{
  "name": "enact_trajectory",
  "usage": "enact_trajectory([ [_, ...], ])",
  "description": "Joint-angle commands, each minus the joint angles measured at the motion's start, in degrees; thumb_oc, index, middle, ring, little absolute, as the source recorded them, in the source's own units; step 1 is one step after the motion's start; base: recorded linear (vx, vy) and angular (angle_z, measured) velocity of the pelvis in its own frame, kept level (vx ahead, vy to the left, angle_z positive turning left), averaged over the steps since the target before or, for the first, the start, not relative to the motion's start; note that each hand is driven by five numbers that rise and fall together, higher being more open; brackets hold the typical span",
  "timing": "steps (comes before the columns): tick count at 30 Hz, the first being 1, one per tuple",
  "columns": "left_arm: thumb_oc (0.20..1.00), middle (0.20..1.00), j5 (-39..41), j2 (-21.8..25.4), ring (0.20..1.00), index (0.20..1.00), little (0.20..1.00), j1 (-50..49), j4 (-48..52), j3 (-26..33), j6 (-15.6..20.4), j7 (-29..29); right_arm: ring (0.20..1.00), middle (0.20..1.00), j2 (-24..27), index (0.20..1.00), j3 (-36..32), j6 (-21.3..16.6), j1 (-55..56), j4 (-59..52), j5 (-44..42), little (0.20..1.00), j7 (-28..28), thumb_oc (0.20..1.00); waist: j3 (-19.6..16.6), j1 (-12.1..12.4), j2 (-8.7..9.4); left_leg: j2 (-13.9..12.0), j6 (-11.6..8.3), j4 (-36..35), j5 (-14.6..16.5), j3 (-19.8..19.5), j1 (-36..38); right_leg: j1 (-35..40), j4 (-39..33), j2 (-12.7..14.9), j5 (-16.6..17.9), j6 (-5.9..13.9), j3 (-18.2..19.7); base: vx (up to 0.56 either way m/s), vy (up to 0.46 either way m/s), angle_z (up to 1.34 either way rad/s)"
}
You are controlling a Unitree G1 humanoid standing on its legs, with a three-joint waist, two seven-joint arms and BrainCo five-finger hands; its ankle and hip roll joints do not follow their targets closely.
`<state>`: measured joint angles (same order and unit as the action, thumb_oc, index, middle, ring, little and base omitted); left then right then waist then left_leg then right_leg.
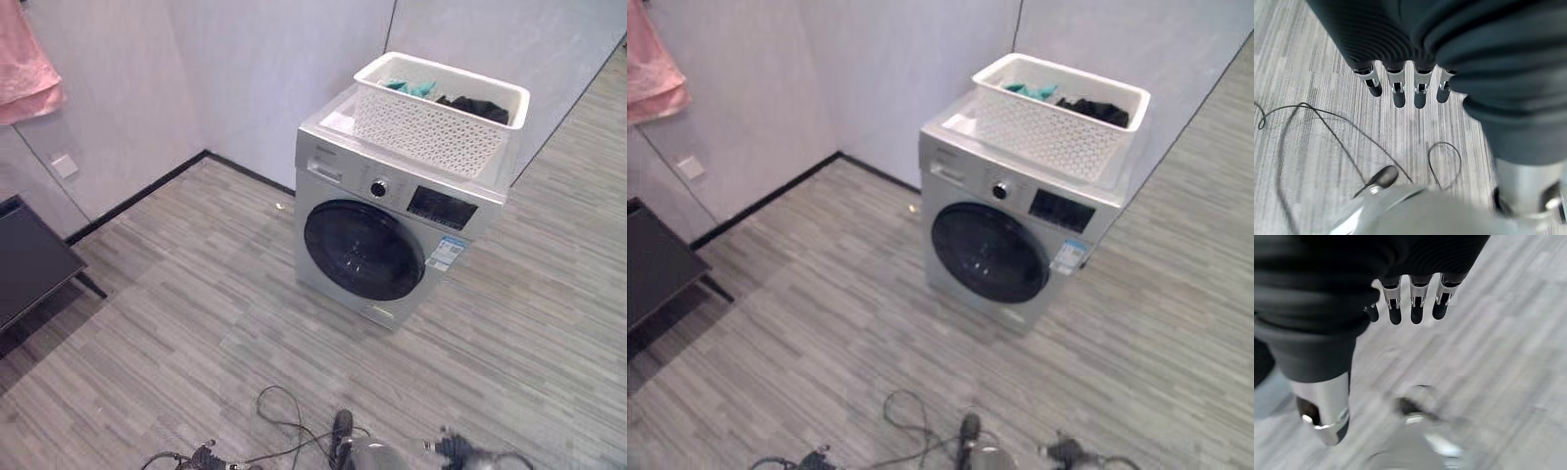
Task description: Grab the laundry basket,head to the washer,open it,put in the laundry and shut it.
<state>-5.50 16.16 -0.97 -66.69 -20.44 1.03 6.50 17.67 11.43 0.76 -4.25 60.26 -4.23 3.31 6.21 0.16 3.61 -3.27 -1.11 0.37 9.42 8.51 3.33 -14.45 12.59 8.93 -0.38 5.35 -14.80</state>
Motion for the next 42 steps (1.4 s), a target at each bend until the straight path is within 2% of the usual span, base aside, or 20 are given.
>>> enact_trajectory([
  [1, 1.0, 1.0, -0.9, -1.0, 1.0, 1.0, 1.0, 3.5, -1.8, 0.4, 1.3, 0.5, 1.0, 1.0, 2.1, 1.0, 3.7, -1.4, -3.6, -3.6, -1.4, 1.0, 1.1, 1.0, 2.4, -0.3, 0.32, 0.3, 0.29, 3.5, -0.1, -2.8, -0.8, 6.2, -9.3, 3.8, 4.7, 3.13, 0.8, -0.09, 0.134, -0.08],
  [8, 1.0, 1.0, -1.8, -1.2, 1.0, 1.0, 1.0, 4.0, -1.6, -0.5, 1.7, 0.2, 1.0, 1.0, 0.2, 1.0, 5.5, -0.9, -3.8, -2.3, -1.3, 1.0, 0.0, 1.0, 2.0, 0.6, 1.64, 3.3, 2.56, 2.6, 0.8, -2.7, 0.1, 6.0, -10.1, 6.3, 7.6, 4.6, 1.3, -0.03, 0.094, -0.13],
  [12, 1.0, 1.0, -2.2, -1.5, 1.0, 1.0, 1.0, 3.7, -3.0, -0.3, 1.7, 0.5, 1.0, 1.0, -1.0, 1.0, 5.5, -0.5, -2.6, 0.1, -0.6, 1.0, -0.6, 1.0, 2.2, 0.7, 2.01, 4.2, 3.36, 3.9, 1.9, -2.8, 0.2, 6.3, -10.3, 7.3, 8.4, 4.95, 1.6, 0.01, 0.035, -0.05],
  [16, 1.0, 1.0, -2.3, -1.8, 1.0, 1.0, 1.0, 3.5, -4.5, 0.2, 1.6, 0.3, 1.0, 1.0, -1.6, 1.0, 5.0, -0.4, -1.9, 2.0, -1.2, 1.0, -0.7, 1.0, 2.0, 0.4, 2.1, 4.1, 3.58, 3.7, 1.9, -2.5, 0.6, 6.2, -9.7, 7.1, 7.9, 4.89, 2.2, 0.01, 0.001, -0.1],
  [17, 1.0, 1.0, -2.2, -1.8, 1.0, 1.0, 1.0, 3.5, -4.8, 0.3, 1.7, 0.2, 1.0, 1.0, -1.7, 1.0, 5.0, -0.5, -1.8, 2.3, -1.4, 1.0, -0.9, 1.0, 2.1, 0.3, 2.09, 3.9, 3.61, 3.5, 1.7, -2.5, 0.8, 5.9, -8.8, 6.8, 7.6, 4.79, 2.7, -0.02, -0.041, 0.0],
  [19, 1.0, 1.0, -1.8, -1.2, 1.0, 1.0, 1.0, 3.5, -4.8, 0.2, 1.7, 0.2, 1.0, 1.0, -1.2, 1.0, 5.3, -0.6, -2.1, 2.1, -2.0, 1.0, -0.9, 1.0, 3.1, -0.4, 1.81, 2.6, 3.6, 3.6, 1.0, -2.7, 0.6, 3.6, -4.2, 3.2, 5.5, 4.05, 5.9, -0.03, -0.052, -0.04],
  [20, 1.0, 1.0, -1.8, -1.2, 1.0, 1.0, 1.0, 3.5, -4.8, 0.2, 1.7, 0.2, 1.0, 1.0, -1.1, 1.0, 5.3, -0.6, -2.1, 2.1, -2.0, 1.0, -0.9, 1.0, 3.1, -0.3, 1.79, 2.6, 3.58, 3.6, 1.0, -2.6, 0.6, 3.5, -4.1, 3.1, 5.4, 4.02, 6.0, 0.05, -0.138, -0.1],
  [21, 1.0, 1.0, -1.6, -0.6, 1.0, 1.0, 1.0, 3.4, -4.7, 0.4, 1.7, -0.1, 1.0, 1.0, 0.4, 1.0, 5.1, -1.1, -1.4, -2.1, -2.5, 1.0, -0.2, 1.0, 2.9, -0.7, 2.09, 2.1, 3.34, 4.4, 1.2, -2.9, 0.2, 4.2, -4.9, -1.1, 2.4, 2.84, 8.2, 0.06, -0.123, -0.14],
  [23, 1.0, 1.0, -1.3, -0.7, 1.0, 1.0, 1.0, 3.2, -4.6, 0.7, 1.8, 0.0, 1.0, 1.0, 1.1, 1.0, 4.9, -1.5, -1.1, -3.9, -2.6, 1.0, 0.3, 1.0, 2.6, -0.7, 2.34, 1.9, 3.1, 5.1, 1.4, -2.8, -0.1, 5.3, -5.7, -1.6, 1.8, 2.31, 8.1, 0.07, -0.134, -0.09],
  [25, 1.0, 1.0, 0.2, -0.5, 1.0, 1.0, 1.0, 3.0, -4.0, 3.2, 1.5, 0.3, 1.0, 1.0, 3.3, 1.0, 4.0, -2.6, 0.9, -11.3, -1.9, 1.0, 1.3, 1.0, 1.7, -0.5, 2.79, 0.3, 1.78, 6.5, 1.7, -3.0, -0.5, 6.8, -6.8, -3.9, -0.1, 0.75, 8.9, 0.13, -0.206, 0.04],
  [32, 1.0, 1.0, 0.6, -0.3, 1.0, 1.0, 1.0, 2.9, -2.2, 3.4, 1.1, 0.4, 1.0, 1.0, 8.9, 1.0, 3.0, -2.9, 0.4, -22.2, 2.1, 1.0, 2.2, 1.0, 0.4, -0.4, 2.43, -2.1, -0.12, 5.2, 0.4, -4.4, 0.1, 8.1, -6.3, -5.5, -3.0, -0.41, 6.4, 0.1, -0.129, 0.06],
  [33, 1.0, 1.0, 0.1, 0.2, 1.0, 1.0, 1.0, 2.9, -0.8, 2.9, 1.2, 0.3, 1.0, 1.0, 11.0, 1.0, 2.6, -3.2, -1.0, -24.6, 3.1, 1.0, 2.8, 1.0, 0.3, 0.0, 2.56, -3.1, -1.23, 6.5, 0.2, -4.8, -0.7, 8.8, -6.5, -6.1, -3.9, -1.25, 5.7, 0.08, -0.138, 0.34],
  [36, 1.0, 1.0, 0.1, 0.2, 1.0, 1.0, 1.0, 2.9, -0.1, 2.6, 1.3, 0.2, 1.0, 1.0, 11.6, 1.0, 2.4, -3.4, -1.6, -24.8, 3.1, 1.0, 3.3, 1.0, 0.5, 0.1, 2.7, -3.5, -1.74, 8.5, 0.0, -5.2, -1.9, 9.4, -6.7, -6.3, -4.1, -1.75, 5.3, 0.03, -0.118, 0.42],
  [37, 1.0, 1.0, 0.5, 0.8, 1.0, 1.0, 1.0, 3.2, 1.7, 2.0, 1.2, -0.2, 1.0, 1.0, 13.4, 1.0, 2.9, -3.3, -5.2, -25.2, 3.6, 1.0, 4.5, 1.0, 2.1, 1.2, 3.2, -4.6, -2.61, 18.8, -2.3, -7.0, -6.9, 11.0, -7.3, -7.1, -4.2, -3.36, 4.8, -0.04, -0.154, 0.27],
  [39, 1.0, 1.0, 1.4, 1.0, 1.0, 1.0, 1.0, 3.7, 2.8, 1.4, 1.3, 0.4, 1.0, 1.0, 14.3, 1.0, 3.9, -3.3, -8.0, -25.3, 4.3, 1.0, 5.6, 1.0, 3.8, 2.4, 3.46, -4.1, -2.29, 24.8, -4.4, -9.2, -10.8, 12.1, -7.5, -7.3, -4.7, -4.3, 4.2, -0.03, -0.106, 0.25],
  [42, 1.0, 1.0, 1.2, 0.7, 1.0, 1.0, 1.0, 4.2, 3.6, 0.2, 1.4, 0.5, 1.0, 1.0, 16.7, 1.0, 3.6, -2.2, -11.6, -23.7, 5.6, 1.0, 6.4, 1.0, 3.9, 2.5, 3.25, -4.8, -1.68, 19.1, -3.0, -7.2, -13.5, 13.5, -8.8, -6.1, -5.0, -3.46, 2.0, 0.05, 0.081, 0.17],
])
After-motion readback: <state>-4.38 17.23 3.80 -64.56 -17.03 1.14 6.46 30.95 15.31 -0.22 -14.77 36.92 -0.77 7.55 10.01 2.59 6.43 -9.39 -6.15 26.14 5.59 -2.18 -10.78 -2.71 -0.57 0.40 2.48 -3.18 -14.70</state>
